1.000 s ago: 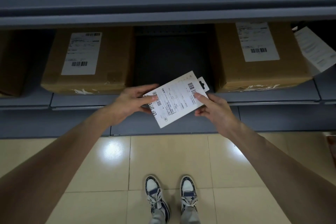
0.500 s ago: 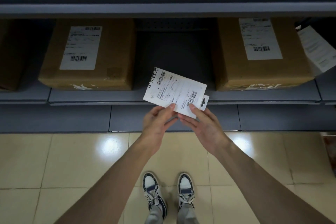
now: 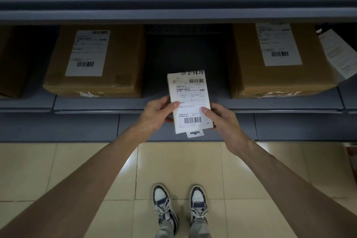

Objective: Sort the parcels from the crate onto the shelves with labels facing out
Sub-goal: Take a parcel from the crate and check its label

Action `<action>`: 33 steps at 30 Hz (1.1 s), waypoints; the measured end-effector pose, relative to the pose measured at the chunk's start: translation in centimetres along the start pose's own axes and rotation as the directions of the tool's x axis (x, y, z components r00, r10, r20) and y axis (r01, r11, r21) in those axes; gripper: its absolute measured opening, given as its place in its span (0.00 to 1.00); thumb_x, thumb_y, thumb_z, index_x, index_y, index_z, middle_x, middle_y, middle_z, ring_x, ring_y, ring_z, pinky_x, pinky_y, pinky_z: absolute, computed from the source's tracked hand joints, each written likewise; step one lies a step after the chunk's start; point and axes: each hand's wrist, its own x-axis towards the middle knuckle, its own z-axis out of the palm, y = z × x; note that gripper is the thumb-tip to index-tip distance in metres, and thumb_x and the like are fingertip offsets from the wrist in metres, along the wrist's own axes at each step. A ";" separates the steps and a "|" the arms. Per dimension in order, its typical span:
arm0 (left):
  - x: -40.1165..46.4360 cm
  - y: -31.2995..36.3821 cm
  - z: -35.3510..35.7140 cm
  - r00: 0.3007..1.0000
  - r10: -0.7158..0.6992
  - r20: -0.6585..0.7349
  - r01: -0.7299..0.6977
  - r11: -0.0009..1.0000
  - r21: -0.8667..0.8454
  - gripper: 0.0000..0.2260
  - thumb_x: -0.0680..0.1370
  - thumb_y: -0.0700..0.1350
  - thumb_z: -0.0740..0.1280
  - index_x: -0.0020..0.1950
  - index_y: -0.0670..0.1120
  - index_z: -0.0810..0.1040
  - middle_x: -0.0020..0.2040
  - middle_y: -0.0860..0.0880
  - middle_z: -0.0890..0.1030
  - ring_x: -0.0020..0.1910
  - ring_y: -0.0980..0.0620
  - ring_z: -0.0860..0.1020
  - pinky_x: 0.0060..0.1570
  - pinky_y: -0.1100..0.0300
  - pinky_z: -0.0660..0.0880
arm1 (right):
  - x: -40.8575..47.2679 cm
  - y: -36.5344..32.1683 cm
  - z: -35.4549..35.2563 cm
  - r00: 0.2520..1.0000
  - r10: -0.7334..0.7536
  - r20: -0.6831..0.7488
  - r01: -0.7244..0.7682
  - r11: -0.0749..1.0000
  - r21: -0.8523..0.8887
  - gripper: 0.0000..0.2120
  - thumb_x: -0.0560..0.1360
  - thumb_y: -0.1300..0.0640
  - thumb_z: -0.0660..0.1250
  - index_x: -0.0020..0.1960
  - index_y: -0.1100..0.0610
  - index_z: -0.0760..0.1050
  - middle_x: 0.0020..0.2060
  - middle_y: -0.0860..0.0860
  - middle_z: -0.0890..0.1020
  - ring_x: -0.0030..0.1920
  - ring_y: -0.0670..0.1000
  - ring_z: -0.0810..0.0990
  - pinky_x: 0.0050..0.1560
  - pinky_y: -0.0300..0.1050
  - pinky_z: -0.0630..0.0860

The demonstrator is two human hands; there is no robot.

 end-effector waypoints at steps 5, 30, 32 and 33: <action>-0.3 -0.8 0.9 0.986 0.094 -0.139 -0.102 0.993 -0.052 0.13 0.84 0.41 0.62 0.66 0.52 0.76 0.54 0.58 0.84 0.52 0.60 0.83 0.48 0.67 0.79 | 0.2 0.5 0.7 1.000 -0.015 0.004 0.015 1.000 -0.020 0.12 0.78 0.59 0.68 0.61 0.58 0.74 0.48 0.48 0.86 0.45 0.45 0.85 0.40 0.35 0.78; -21.6 8.6 1.7 0.952 0.242 -0.186 -0.246 0.969 0.002 0.19 0.84 0.41 0.61 0.76 0.48 0.69 0.63 0.53 0.82 0.60 0.52 0.82 0.56 0.53 0.81 | -19.2 -10.0 1.2 0.980 -0.168 0.106 0.181 0.975 -0.128 0.10 0.80 0.59 0.65 0.59 0.62 0.75 0.51 0.52 0.85 0.49 0.48 0.85 0.47 0.44 0.83; -23.8 9.7 1.9 0.948 0.256 -0.189 -0.260 0.966 0.003 0.19 0.84 0.41 0.60 0.76 0.48 0.69 0.62 0.53 0.83 0.60 0.51 0.82 0.56 0.52 0.81 | -21.1 -10.9 1.0 0.976 -0.177 0.126 0.194 0.971 -0.138 0.10 0.80 0.59 0.65 0.59 0.61 0.75 0.52 0.52 0.85 0.49 0.48 0.85 0.45 0.42 0.82; -24.6 10.5 2.0 0.943 0.268 -0.196 -0.272 0.962 0.005 0.19 0.84 0.40 0.61 0.75 0.49 0.70 0.62 0.54 0.83 0.59 0.52 0.82 0.57 0.52 0.81 | -21.9 -11.6 0.9 0.973 -0.187 0.138 0.207 0.968 -0.144 0.10 0.80 0.59 0.65 0.59 0.61 0.75 0.52 0.52 0.85 0.49 0.48 0.85 0.45 0.42 0.82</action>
